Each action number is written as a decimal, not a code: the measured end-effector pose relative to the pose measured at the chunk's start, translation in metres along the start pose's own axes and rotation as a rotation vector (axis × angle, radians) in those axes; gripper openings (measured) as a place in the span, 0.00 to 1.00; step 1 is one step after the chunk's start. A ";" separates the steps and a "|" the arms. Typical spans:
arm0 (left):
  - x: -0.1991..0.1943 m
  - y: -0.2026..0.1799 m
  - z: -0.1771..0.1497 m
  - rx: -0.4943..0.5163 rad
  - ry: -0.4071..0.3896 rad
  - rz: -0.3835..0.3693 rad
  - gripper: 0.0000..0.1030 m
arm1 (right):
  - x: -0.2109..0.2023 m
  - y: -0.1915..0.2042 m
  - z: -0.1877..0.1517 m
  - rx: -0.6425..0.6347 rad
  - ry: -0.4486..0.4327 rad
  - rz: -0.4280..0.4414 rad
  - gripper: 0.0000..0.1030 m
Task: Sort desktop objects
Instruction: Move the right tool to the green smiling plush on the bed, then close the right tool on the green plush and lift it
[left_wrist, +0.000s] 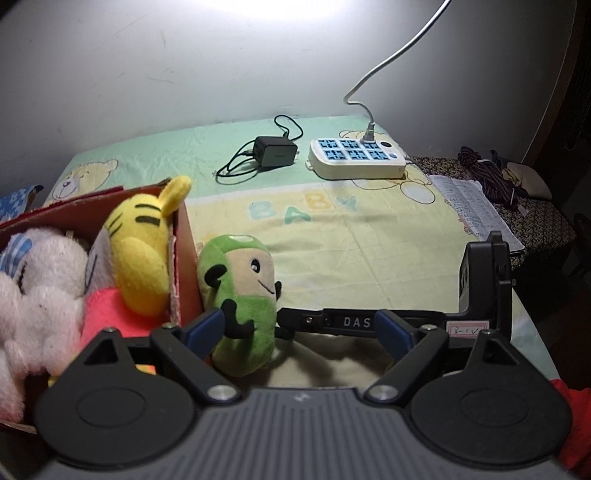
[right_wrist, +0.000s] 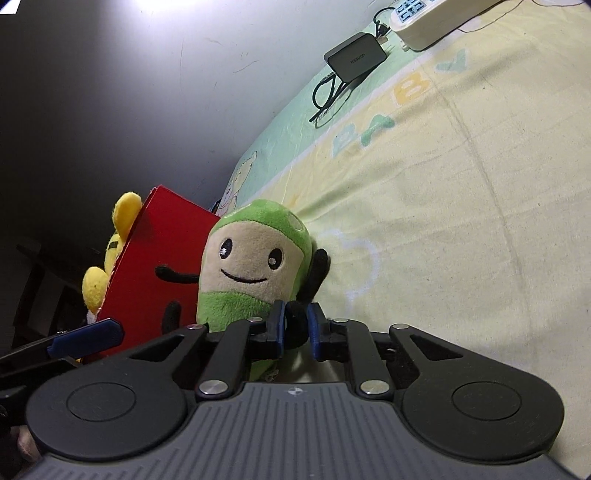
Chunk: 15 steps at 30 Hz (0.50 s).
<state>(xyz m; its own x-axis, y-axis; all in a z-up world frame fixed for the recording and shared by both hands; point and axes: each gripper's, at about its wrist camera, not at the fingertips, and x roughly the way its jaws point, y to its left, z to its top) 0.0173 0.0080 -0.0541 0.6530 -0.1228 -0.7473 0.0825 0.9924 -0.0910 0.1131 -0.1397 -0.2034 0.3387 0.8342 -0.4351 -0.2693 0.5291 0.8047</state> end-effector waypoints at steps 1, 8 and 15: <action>0.002 -0.001 0.000 -0.001 0.004 0.001 0.85 | -0.003 0.000 0.000 0.000 -0.004 0.004 0.12; 0.011 -0.010 0.002 -0.015 0.024 -0.023 0.85 | -0.041 -0.009 0.001 0.037 -0.043 0.043 0.10; 0.011 -0.021 0.000 -0.013 0.019 -0.020 0.85 | -0.091 -0.013 0.000 0.029 -0.057 0.047 0.09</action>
<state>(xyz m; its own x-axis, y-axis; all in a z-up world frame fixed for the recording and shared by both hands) 0.0230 -0.0141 -0.0604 0.6370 -0.1430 -0.7575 0.0854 0.9897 -0.1150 0.0855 -0.2227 -0.1741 0.3775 0.8475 -0.3731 -0.2606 0.4838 0.8355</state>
